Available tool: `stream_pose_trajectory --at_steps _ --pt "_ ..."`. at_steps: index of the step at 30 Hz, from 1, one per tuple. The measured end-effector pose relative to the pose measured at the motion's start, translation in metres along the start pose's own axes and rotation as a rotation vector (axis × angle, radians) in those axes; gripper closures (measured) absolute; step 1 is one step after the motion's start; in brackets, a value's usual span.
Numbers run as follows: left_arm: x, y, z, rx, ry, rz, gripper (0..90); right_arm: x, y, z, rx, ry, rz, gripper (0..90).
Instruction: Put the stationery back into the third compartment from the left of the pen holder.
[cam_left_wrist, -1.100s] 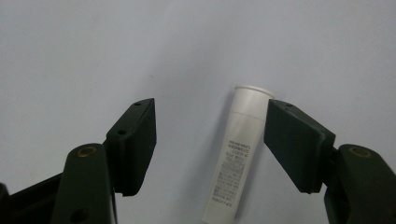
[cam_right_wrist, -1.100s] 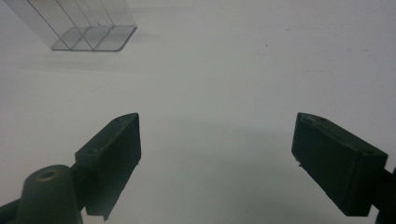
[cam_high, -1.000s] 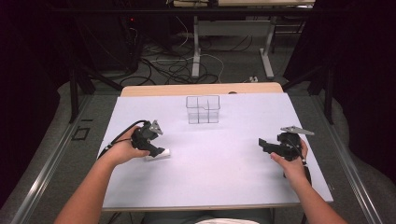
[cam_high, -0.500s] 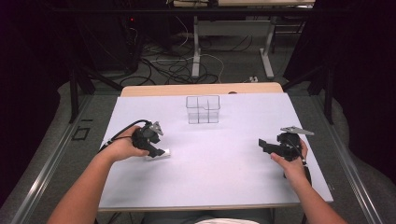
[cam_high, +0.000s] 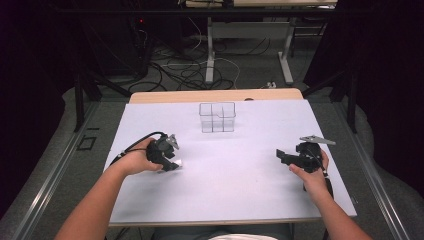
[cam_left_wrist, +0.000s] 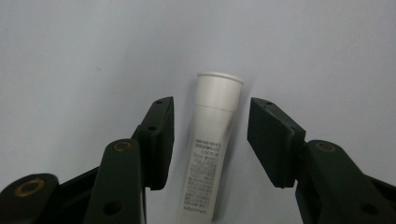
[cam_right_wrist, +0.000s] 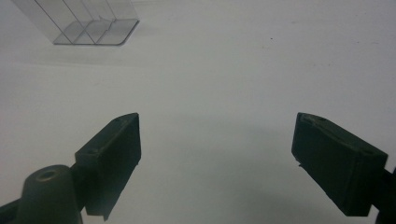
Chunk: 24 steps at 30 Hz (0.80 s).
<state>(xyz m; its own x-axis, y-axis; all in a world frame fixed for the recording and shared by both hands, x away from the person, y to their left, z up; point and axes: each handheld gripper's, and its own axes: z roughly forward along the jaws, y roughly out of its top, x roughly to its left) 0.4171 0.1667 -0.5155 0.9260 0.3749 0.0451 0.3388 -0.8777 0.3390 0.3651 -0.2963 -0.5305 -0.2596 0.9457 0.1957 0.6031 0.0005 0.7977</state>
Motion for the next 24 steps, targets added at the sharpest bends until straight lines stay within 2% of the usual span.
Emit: stream_pose_trajectory --at_steps 5,24 --pt "-0.001 0.001 0.005 0.013 -0.01 0.001 54.7 0.0 0.0 0.0 0.0 0.002 -0.004 15.0" --pt "-0.002 0.004 0.014 0.058 -0.006 0.056 64.0 0.0 -0.001 0.001 0.011 0.006 -0.01 15.0"
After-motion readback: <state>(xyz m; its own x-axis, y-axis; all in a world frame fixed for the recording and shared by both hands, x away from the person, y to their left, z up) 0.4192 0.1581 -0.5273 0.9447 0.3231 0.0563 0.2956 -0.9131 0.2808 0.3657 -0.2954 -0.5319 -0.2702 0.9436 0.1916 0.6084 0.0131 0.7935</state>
